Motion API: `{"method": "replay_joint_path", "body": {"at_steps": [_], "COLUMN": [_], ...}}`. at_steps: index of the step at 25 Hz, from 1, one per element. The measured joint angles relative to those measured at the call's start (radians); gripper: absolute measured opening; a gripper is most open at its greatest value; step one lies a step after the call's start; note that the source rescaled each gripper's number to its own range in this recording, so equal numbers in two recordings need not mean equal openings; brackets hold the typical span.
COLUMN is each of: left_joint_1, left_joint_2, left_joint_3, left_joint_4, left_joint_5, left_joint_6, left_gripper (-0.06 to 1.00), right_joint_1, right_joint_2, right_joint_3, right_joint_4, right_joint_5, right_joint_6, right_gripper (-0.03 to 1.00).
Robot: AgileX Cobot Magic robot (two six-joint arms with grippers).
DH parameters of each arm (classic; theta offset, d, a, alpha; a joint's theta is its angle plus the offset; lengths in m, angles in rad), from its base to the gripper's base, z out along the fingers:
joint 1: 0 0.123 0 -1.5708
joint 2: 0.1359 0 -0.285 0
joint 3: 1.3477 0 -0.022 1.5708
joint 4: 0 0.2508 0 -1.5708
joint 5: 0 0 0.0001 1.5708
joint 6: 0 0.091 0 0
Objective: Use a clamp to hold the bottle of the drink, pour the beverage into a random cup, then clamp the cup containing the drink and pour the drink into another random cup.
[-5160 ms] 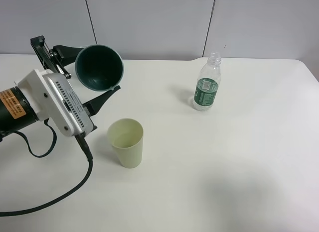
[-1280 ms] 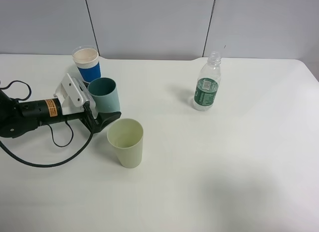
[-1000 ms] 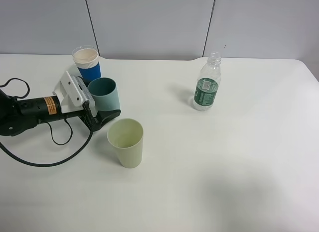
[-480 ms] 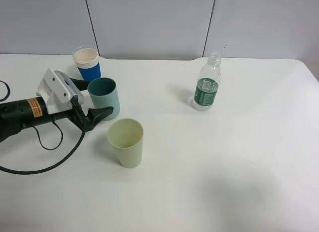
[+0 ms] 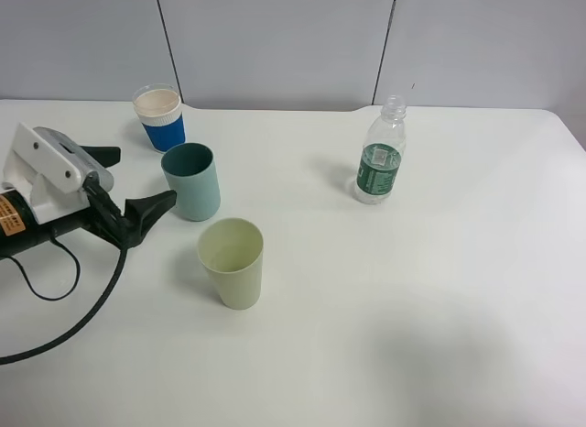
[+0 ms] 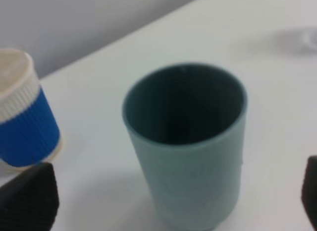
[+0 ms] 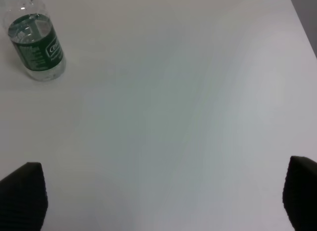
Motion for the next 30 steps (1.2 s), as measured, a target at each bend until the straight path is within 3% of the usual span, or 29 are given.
{"method": "replay_joint_path", "body": {"at_steps": [5,11,16,25,30], "left_joint_1": [0.000,0.000,0.000,0.000,0.000], "left_joint_2": [-0.132,-0.307,-0.494,-0.865,-1.026], "left_joint_3": [0.008,0.010,0.006,-0.156,-0.276], "left_joint_4": [-0.009,-0.030,-0.125,-0.199,-0.266], "left_joint_5": [0.052,0.252,0.449,0.991,1.315], "left_joint_6": [-0.001,-0.078,-0.154,-0.281,-0.254], "left_gripper": [0.99,0.99,0.99,1.00,1.00], "right_joint_1": [0.000,0.000,0.000,0.000,0.000], "right_joint_2": [0.000,0.000,0.000,0.000,0.000], "right_joint_3": [0.000,0.000,0.000,0.000,0.000], "right_joint_4": [0.000,0.000,0.000,0.000,0.000], "right_joint_5": [0.000,0.000,0.000,0.000,0.000], "right_joint_6": [0.000,0.000,0.000,0.000,0.000], "right_gripper": [1.00,1.00,1.00,1.00,1.00]}}
